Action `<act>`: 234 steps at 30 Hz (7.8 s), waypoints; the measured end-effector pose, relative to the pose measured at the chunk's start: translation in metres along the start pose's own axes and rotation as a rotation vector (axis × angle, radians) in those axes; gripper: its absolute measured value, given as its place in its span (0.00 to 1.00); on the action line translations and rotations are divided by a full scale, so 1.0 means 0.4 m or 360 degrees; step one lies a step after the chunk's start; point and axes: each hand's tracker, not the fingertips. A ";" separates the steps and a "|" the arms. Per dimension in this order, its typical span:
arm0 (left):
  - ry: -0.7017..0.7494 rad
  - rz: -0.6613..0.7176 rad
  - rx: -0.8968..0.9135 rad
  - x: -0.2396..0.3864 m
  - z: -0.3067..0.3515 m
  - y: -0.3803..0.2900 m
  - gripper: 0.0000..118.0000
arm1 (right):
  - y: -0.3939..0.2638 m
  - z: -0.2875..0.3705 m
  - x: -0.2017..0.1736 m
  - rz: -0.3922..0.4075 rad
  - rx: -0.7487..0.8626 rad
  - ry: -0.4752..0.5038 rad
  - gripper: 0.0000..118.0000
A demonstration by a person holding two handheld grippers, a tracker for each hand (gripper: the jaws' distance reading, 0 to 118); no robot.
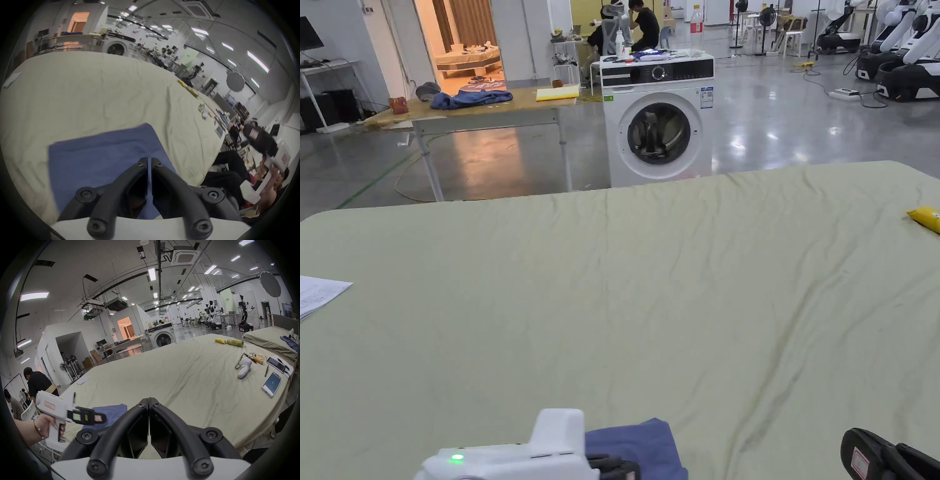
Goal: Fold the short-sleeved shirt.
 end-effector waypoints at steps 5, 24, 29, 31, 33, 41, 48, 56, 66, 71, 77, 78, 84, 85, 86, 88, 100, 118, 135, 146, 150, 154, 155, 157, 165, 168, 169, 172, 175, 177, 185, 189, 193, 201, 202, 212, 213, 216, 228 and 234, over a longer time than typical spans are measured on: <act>-0.0013 -0.0002 -0.0238 0.022 -0.178 -0.053 0.01 | -0.002 0.001 -0.008 0.0013 -0.0010 -0.0005 0.00; 0.0823 -0.0416 0.1530 0.071 0.501 -0.121 0.00 | 0.068 0.008 -0.148 0.0219 0.0511 -0.0023 0.00; 0.1140 -0.0422 0.1488 0.018 0.476 -0.164 0.00 | 0.007 -0.007 -0.160 0.0318 0.0640 -0.0270 0.00; 0.1086 -0.0326 0.1468 0.006 0.476 -0.178 0.00 | -0.001 -0.009 -0.145 0.0213 0.0588 -0.0210 0.00; 0.1064 -0.0323 0.1439 -0.006 0.468 -0.180 0.00 | -0.002 -0.010 -0.138 0.0206 0.0535 -0.0191 0.00; 0.0963 -0.0217 0.1287 -0.035 0.438 -0.180 0.00 | 0.007 -0.061 -0.144 0.0210 0.0213 0.0065 0.00; 0.0941 0.0016 0.1062 -0.093 0.386 -0.216 0.00 | -0.111 -0.338 -0.155 -0.0219 -0.0863 0.0642 0.00; 0.0465 0.0147 0.0724 -0.227 0.412 -0.170 0.02 | -0.211 -0.425 -0.055 -0.0423 -0.1102 0.0425 0.00; -0.0817 0.1139 0.0077 -0.523 0.105 -0.176 0.83 | -0.212 -0.406 -0.073 -0.0289 -0.1076 0.0391 0.00; -0.1029 0.1030 0.0020 -0.427 -0.051 -0.119 0.76 | -0.214 -0.399 -0.081 -0.0302 -0.1061 0.0370 0.00; -0.0890 0.1054 -0.0031 -0.469 -0.052 -0.145 0.15 | -0.212 -0.390 -0.069 -0.0357 -0.1069 0.0367 0.00; -0.0739 0.0927 -0.0058 -0.441 -0.029 -0.124 0.15 | -0.206 -0.381 -0.071 -0.0365 -0.1043 0.0372 0.00; -0.0456 0.0660 0.0048 -0.425 0.200 -0.061 0.15 | -0.130 -0.299 -0.090 -0.0305 -0.0823 0.0375 0.00; -0.0364 0.0618 0.0051 -0.454 0.257 -0.051 0.15 | -0.116 -0.284 -0.089 -0.0319 -0.0794 0.0372 0.00; -0.0271 0.0622 0.0032 -0.494 0.318 -0.043 0.15 | -0.105 -0.269 -0.089 -0.0323 -0.0779 0.0370 0.00; -0.0096 0.0583 0.0021 -0.559 0.417 -0.031 0.15 | -0.087 -0.254 -0.089 -0.0312 -0.0761 0.0361 0.00; 0.1268 0.0378 -0.0432 -0.879 0.718 0.041 0.42 | -0.063 -0.249 -0.113 -0.0185 -0.0799 0.0226 0.00; 0.0802 0.0212 0.0230 -0.565 0.628 0.003 0.03 | -0.029 -0.250 -0.157 -0.0090 -0.0735 0.0238 0.00; 0.1082 -0.0351 0.1576 0.088 0.500 -0.083 0.00 | 0.119 -0.034 -0.262 0.0391 0.0568 -0.0012 0.00; 0.1181 -0.0342 0.1563 0.131 0.490 -0.127 0.00 | 0.074 -0.031 -0.222 0.0345 0.0527 -0.0152 0.00; 0.1209 -0.0357 0.1546 0.139 0.487 -0.127 0.00 | 0.080 -0.017 -0.226 0.0368 0.0549 -0.0166 0.00; 0.1215 -0.0363 0.1545 0.144 0.489 -0.124 0.01 | 0.085 -0.011 -0.229 0.0429 0.0588 -0.0188 0.13; 0.1188 -0.0368 0.1536 0.144 0.487 -0.124 0.07 | 0.086 -0.011 -0.230 0.0432 0.0589 -0.0190 0.32; 0.1155 -0.0380 0.1518 0.141 0.484 -0.121 0.54 | 0.087 -0.010 -0.230 0.0423 0.0587 -0.0186 0.66; 0.1127 -0.0372 0.1526 0.145 0.469 -0.121 0.87 | 0.078 -0.012 -0.242 0.0472 0.0613 -0.0229 1.00; 0.1143 -0.0332 0.1524 0.140 0.469 -0.120 0.87 | 0.077 -0.011 -0.243 0.0476 0.0626 -0.0227 1.00; 0.1139 -0.0314 0.1521 0.136 0.469 -0.118 0.87 | 0.078 -0.011 -0.243 0.0476 0.0627 -0.0222 1.00; 0.1128 -0.0283 0.1517 0.129 0.471 -0.117 0.87 | 0.077 -0.014 -0.244 0.0485 0.0616 -0.0222 1.00; 0.1131 -0.0262 0.1515 0.128 0.475 -0.116 0.87 | 0.073 -0.015 -0.245 0.0480 0.0606 -0.0218 1.00; 0.1102 -0.0241 0.1515 0.125 0.479 -0.113 0.87 | 0.071 -0.019 -0.246 0.0473 0.0595 -0.0211 1.00; 0.1095 -0.0210 0.1495 0.127 0.484 -0.101 0.87 | 0.067 -0.022 -0.252 0.0492 0.0570 -0.0208 1.00; 0.1249 -0.0117 0.1426 0.131 0.470 -0.089 0.87 | 0.066 -0.027 -0.256 0.0503 0.0551 -0.0207 1.00; 0.1320 -0.0177 0.1395 0.136 0.452 -0.088 0.87 | 0.064 -0.035 -0.256 0.0478 0.0518 -0.0195 1.00; 0.1358 -0.0043 0.1373 0.156 0.449 -0.087 0.87 | 0.063 -0.044 -0.254 0.0464 0.0476 -0.0188 1.00; 0.1352 -0.0048 0.1372 0.158 0.451 -0.089 0.87 | 0.062 -0.044 -0.253 0.0466 0.0475 -0.0187 1.00; 0.1250 -0.0081 0.1312 0.190 0.466 -0.074 0.87 | 0.053 -0.057 -0.246 0.0459 0.0445 -0.0189 1.00; 0.1248 -0.0071 0.1326 0.189 0.465 -0.074 0.87 | 0.053 -0.057 -0.246 0.0465 0.0446 -0.0185 1.00; 0.1219 -0.0046 0.1355 0.195 0.468 -0.069 0.87 | 0.053 -0.058 -0.245 0.0482 0.0447 -0.0182 1.00; 0.0921 -0.0079 0.1155 0.153 0.363 -0.049 0.87 | 0.029 -0.111 -0.211 0.0447 0.0405 -0.0202 1.00; 0.1001 0.0183 0.0758 -0.005 0.140 0.043 0.87 | -0.013 -0.304 -0.169 0.0501 0.0064 -0.0265 1.00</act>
